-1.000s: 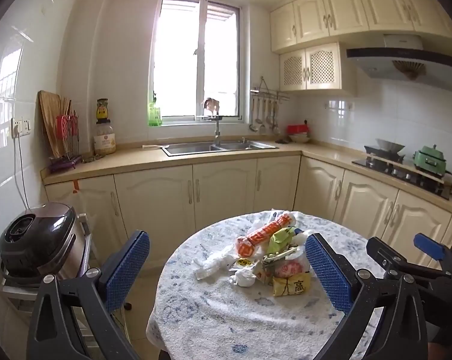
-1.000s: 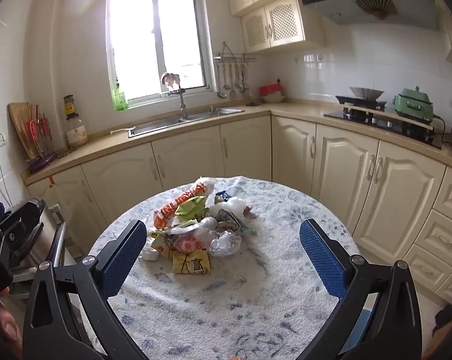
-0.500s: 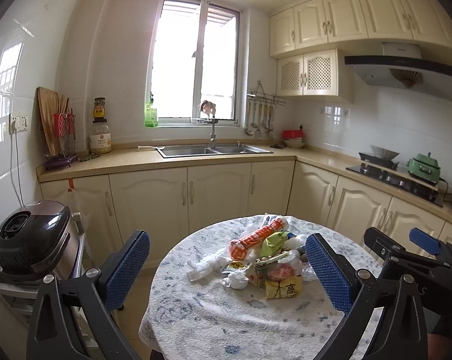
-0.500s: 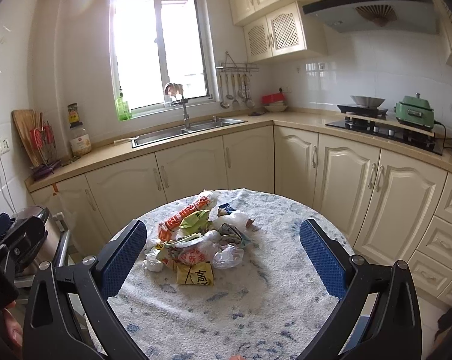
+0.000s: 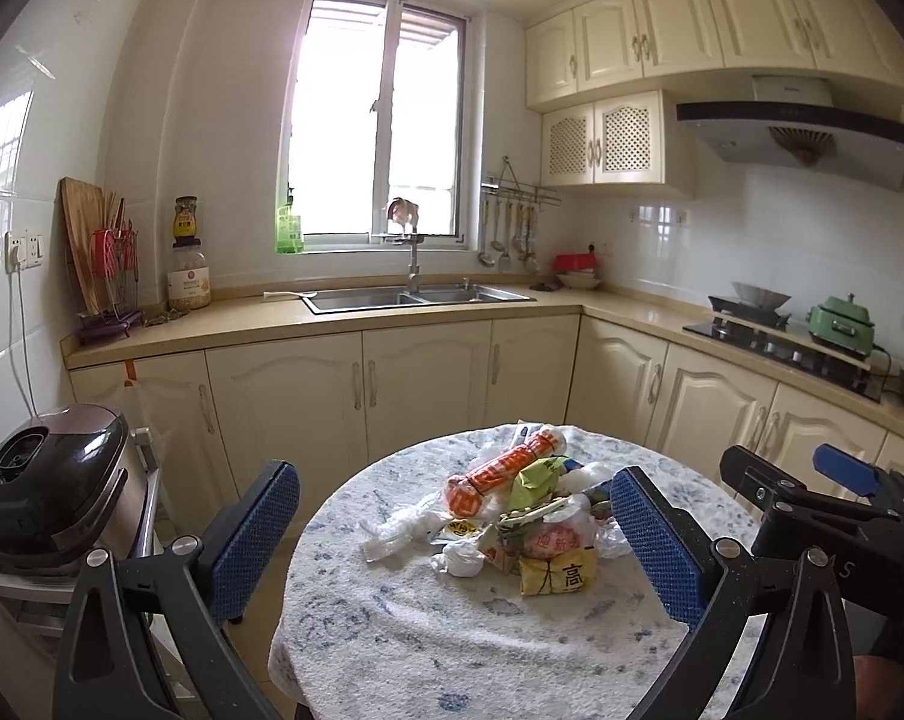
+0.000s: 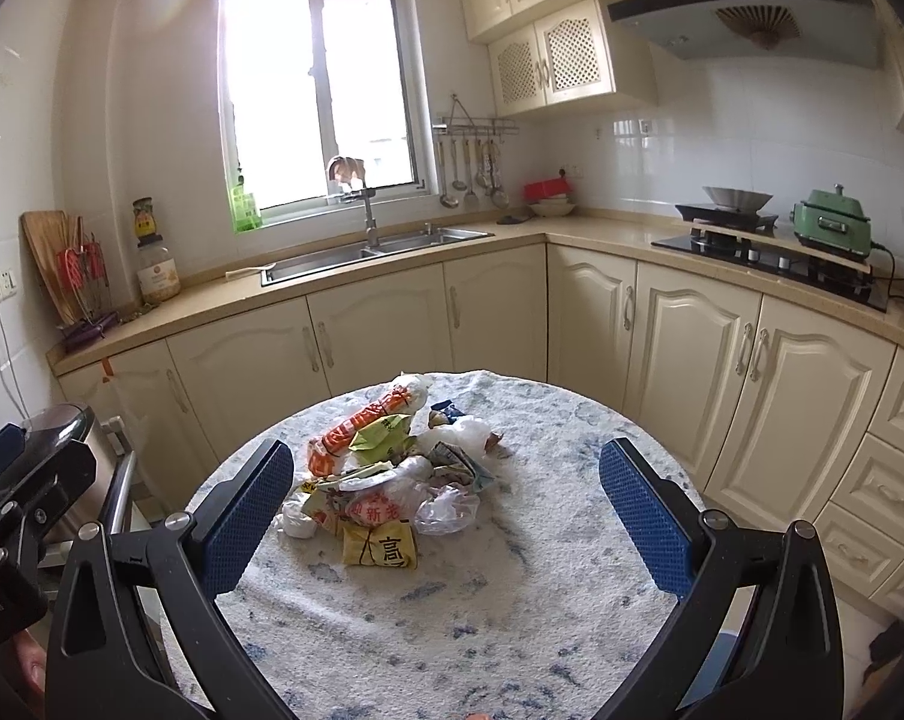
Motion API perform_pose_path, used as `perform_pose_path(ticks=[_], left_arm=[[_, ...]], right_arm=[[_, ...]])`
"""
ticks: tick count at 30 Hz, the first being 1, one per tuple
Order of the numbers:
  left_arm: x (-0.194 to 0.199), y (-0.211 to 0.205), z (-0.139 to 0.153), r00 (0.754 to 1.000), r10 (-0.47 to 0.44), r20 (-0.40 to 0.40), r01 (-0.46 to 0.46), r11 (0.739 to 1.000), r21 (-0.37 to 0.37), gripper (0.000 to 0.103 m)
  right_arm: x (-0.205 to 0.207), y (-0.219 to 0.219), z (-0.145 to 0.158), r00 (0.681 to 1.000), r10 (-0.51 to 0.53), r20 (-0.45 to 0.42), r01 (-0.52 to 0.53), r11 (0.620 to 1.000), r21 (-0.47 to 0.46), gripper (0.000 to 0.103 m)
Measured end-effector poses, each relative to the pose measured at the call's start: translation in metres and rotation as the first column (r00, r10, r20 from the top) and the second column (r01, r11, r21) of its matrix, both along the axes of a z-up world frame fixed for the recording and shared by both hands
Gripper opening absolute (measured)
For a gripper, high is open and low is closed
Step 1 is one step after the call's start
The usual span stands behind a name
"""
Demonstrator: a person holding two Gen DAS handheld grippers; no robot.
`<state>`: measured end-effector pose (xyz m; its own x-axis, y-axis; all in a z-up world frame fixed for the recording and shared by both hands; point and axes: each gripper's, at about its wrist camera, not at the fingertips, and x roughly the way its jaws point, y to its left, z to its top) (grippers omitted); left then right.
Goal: Collect trash
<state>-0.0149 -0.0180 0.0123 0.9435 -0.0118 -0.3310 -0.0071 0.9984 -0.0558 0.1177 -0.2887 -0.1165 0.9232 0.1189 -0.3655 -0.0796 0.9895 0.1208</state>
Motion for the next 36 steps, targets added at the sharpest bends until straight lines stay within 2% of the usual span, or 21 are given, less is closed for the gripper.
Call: perform_pose_path(ticks=[8, 16, 25, 31, 36], left_arm=[[0.028, -0.007, -0.020, 0.999, -0.012, -0.037, 0.012, 1.000, 0.010, 0.102], [0.079, -0.009, -0.059, 0.988, -0.012, -0.153, 0.012, 1.000, -0.003, 0.102], [0.141, -0.015, -0.106, 0.951, -0.026, -0.307, 0.023, 1.000, -0.013, 0.102], [0.173, -0.015, -0.132, 0.932, -0.023, -0.363, 0.020, 1.000, -0.012, 0.102], [0.186, -0.019, -0.146, 0.926, -0.025, -0.378, 0.027, 1.000, -0.001, 0.102]], right_arm=[[0.016, 0.003, -0.011, 0.999, 0.023, -0.031, -0.024, 0.999, -0.038, 0.103], [0.053, -0.004, -0.051, 0.987, 0.034, -0.154, -0.044, 0.997, -0.061, 0.103], [0.095, -0.008, -0.098, 0.949, 0.081, -0.306, -0.095, 0.995, -0.032, 0.091], [0.128, 0.003, -0.117, 0.922, 0.137, -0.361, -0.149, 0.989, -0.007, 0.090], [0.157, 0.016, -0.125, 0.898, 0.201, -0.392, -0.210, 0.978, 0.021, 0.090]])
